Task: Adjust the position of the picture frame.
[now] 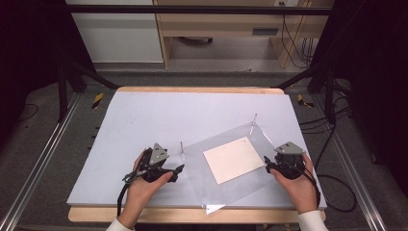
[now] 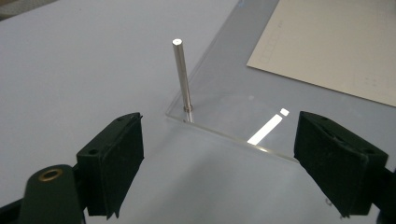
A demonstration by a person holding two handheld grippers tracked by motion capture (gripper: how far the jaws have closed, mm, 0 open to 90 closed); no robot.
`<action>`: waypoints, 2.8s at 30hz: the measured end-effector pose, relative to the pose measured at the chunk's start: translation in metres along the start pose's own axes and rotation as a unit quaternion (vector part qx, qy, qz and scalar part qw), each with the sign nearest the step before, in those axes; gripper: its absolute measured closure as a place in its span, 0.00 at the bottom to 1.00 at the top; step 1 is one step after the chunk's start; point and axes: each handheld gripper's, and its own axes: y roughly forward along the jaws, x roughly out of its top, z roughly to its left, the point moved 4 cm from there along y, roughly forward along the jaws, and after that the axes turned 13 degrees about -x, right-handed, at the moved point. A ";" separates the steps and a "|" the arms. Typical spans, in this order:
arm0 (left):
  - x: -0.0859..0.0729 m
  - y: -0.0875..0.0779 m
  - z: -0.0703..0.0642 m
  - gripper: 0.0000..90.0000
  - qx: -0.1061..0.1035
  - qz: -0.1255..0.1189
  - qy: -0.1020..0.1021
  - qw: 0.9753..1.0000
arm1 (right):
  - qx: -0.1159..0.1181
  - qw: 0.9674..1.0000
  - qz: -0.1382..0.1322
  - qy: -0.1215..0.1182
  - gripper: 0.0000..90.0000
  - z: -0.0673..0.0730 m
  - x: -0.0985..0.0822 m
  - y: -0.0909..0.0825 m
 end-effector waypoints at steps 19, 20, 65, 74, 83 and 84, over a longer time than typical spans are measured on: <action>0.008 0.015 -0.001 0.36 -0.004 0.021 0.002 1.000 | 0.061 0.998 0.030 -0.019 0.72 -0.019 0.047 0.033; 0.009 0.016 -0.001 0.36 -0.004 0.018 -0.004 1.000 | 0.064 0.997 0.029 -0.020 0.74 -0.019 0.051 0.038; 0.015 0.040 0.011 0.57 0.055 -0.037 -0.037 0.997 | 0.074 0.995 0.030 0.064 0.95 0.005 0.086 0.156; 0.015 0.051 0.020 0.73 0.054 -0.029 -0.052 0.997 | 0.074 0.994 0.036 0.067 0.95 0.004 0.087 0.156; 0.011 0.059 0.028 0.94 0.045 -0.020 -0.072 0.996 | 0.071 0.994 0.036 0.070 0.95 0.005 0.087 0.156; 0.011 0.059 0.028 0.94 0.046 -0.020 -0.072 0.996 | 0.071 0.994 0.033 0.070 0.95 0.005 0.087 0.156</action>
